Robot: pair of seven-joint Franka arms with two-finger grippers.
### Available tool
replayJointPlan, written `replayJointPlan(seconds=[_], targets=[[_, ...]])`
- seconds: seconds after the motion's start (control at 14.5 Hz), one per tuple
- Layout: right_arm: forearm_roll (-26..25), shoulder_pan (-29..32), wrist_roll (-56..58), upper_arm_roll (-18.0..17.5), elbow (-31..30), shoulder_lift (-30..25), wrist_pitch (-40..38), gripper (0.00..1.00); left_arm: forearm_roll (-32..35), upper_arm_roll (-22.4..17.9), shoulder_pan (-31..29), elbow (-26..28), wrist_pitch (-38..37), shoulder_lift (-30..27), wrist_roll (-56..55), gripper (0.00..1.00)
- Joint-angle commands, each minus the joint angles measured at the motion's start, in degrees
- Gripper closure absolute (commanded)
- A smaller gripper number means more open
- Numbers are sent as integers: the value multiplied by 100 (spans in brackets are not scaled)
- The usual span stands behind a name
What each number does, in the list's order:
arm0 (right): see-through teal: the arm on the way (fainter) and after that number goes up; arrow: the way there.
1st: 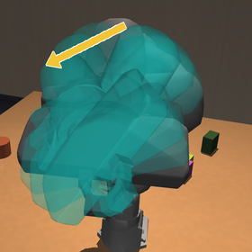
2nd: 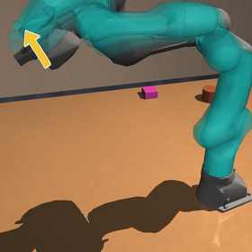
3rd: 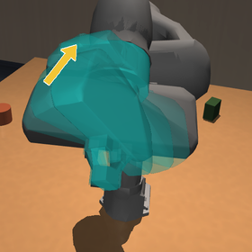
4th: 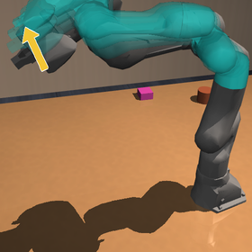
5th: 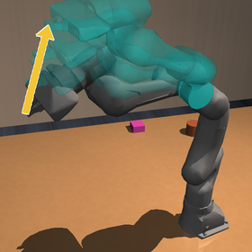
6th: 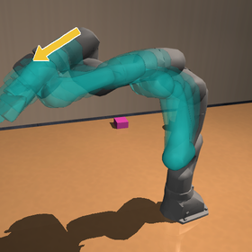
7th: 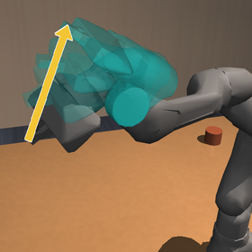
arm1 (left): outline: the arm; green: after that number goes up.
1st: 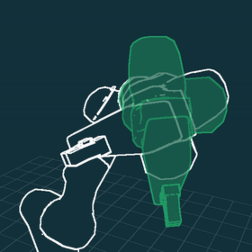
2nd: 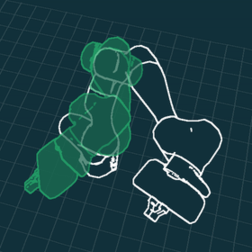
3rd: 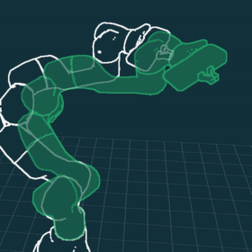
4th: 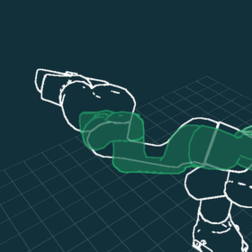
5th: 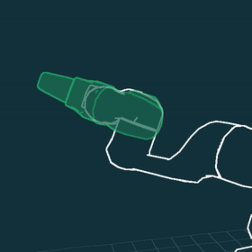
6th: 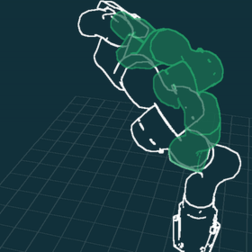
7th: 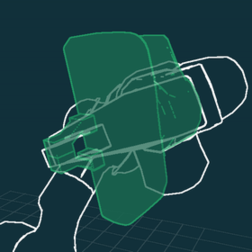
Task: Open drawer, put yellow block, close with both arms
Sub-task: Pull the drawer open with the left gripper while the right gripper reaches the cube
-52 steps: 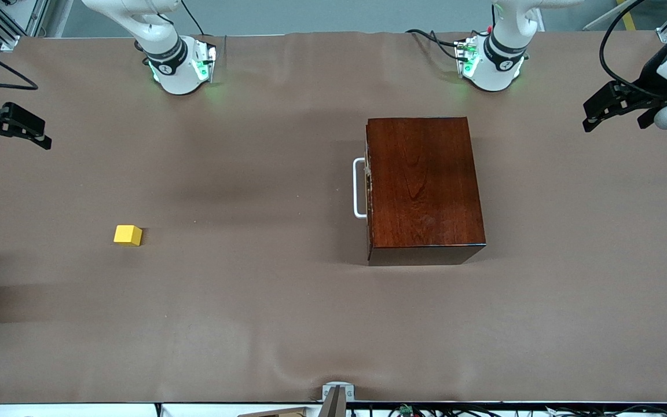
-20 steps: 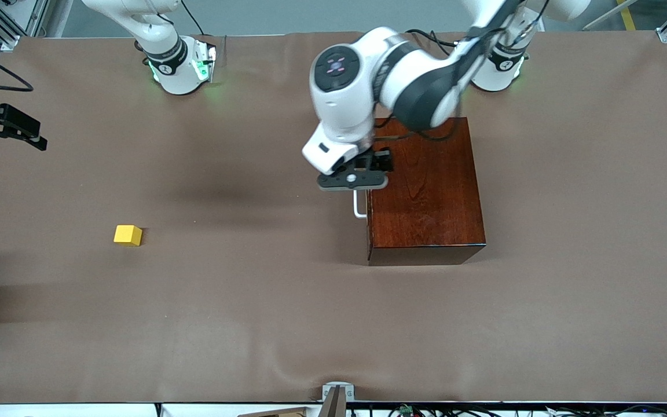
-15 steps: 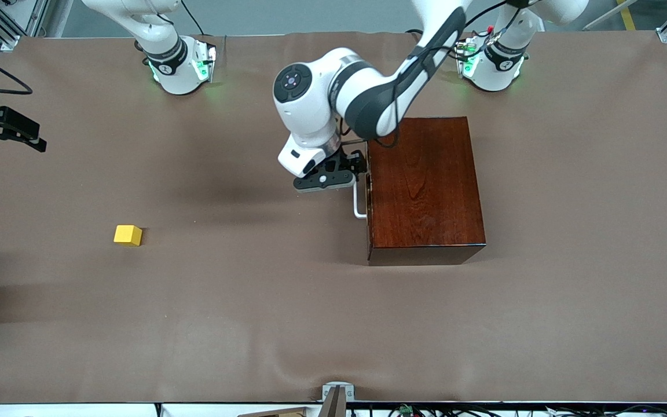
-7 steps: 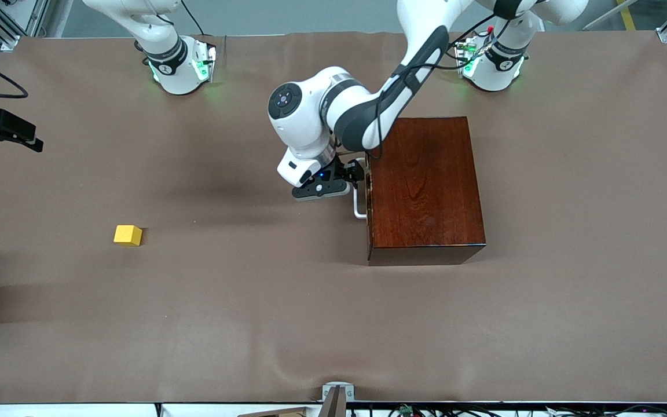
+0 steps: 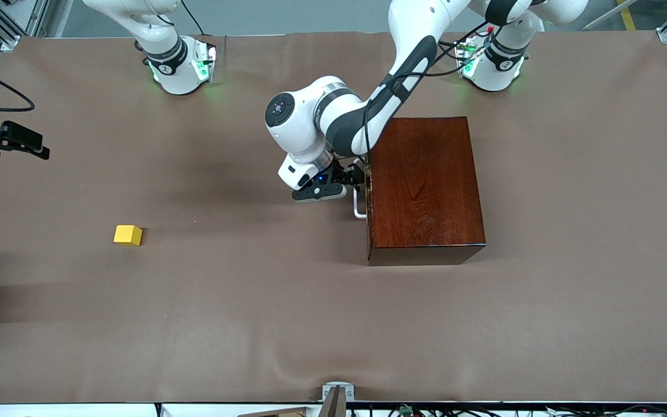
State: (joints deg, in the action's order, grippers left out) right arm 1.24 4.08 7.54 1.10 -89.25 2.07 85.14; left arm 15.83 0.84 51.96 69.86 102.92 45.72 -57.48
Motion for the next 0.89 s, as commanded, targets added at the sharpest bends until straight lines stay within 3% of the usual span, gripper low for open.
replayJointPlan(seconds=[0.0,0.83], targets=[[-45,93,2,-93,31,65,2,0,123,-57,86,-165,0,112,-8,0],[-62,146,-76,-84,22,557,336,0,9,66,253,-245,1098,174,-1141,0]])
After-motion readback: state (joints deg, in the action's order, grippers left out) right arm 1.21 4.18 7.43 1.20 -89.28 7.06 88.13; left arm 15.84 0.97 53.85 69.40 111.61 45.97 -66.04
